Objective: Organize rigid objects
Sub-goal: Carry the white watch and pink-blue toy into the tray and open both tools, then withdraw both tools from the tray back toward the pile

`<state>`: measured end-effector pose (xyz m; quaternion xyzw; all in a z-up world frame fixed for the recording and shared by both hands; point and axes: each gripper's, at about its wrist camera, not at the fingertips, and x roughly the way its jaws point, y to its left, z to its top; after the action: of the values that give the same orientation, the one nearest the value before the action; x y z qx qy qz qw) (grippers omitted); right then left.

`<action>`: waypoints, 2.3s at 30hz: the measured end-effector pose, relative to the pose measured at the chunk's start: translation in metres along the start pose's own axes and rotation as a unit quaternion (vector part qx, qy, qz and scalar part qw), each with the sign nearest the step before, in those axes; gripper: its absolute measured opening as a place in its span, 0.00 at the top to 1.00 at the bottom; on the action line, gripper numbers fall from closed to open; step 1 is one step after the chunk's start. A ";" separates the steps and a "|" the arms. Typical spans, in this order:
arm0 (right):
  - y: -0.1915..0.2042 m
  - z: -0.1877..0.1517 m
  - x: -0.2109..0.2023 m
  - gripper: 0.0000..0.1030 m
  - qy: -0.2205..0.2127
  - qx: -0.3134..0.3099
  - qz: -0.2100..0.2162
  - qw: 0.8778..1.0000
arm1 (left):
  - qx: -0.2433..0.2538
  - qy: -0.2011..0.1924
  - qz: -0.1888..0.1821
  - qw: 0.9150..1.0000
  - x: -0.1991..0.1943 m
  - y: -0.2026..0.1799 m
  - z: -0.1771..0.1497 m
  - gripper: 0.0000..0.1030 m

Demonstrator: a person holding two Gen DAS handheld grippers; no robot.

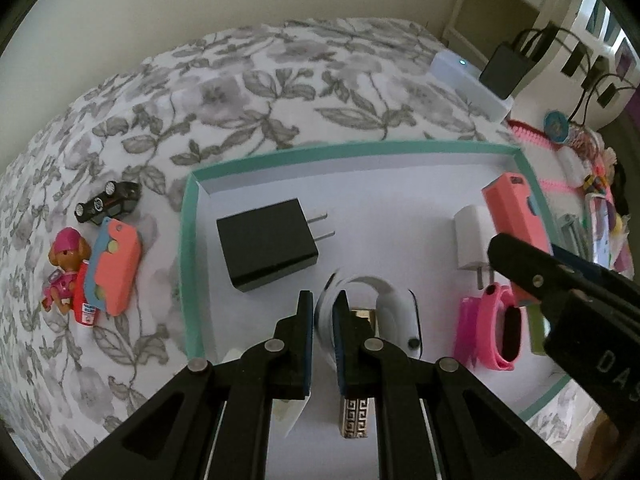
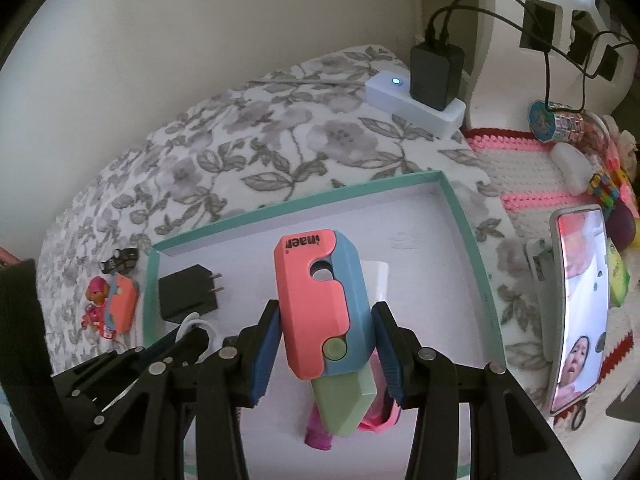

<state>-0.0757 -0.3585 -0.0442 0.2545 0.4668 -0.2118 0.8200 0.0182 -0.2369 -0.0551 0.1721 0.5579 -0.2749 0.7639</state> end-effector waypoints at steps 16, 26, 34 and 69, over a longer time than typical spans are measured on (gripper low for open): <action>0.002 -0.006 0.018 0.52 0.031 -0.020 -0.022 0.999 | -0.001 0.002 0.012 1.000 0.002 0.004 -0.005 0.70; 0.008 -0.001 0.003 0.47 0.008 -0.028 -0.026 0.999 | -0.013 -0.012 -0.008 1.000 -0.013 0.010 -0.002 0.53; 0.009 0.008 -0.033 0.47 -0.044 -0.023 -0.019 0.999 | -0.033 -0.059 -0.011 0.998 -0.047 0.022 0.008 0.42; 0.054 -0.002 -0.013 0.00 -0.094 -0.045 -0.002 0.995 | -0.152 -0.157 0.107 0.970 -0.084 0.170 0.008 0.06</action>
<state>-0.0514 -0.3134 -0.0219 0.1956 0.3972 -0.2150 0.8705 0.1092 -0.0879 0.0193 0.0669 0.4444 -0.1272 0.8842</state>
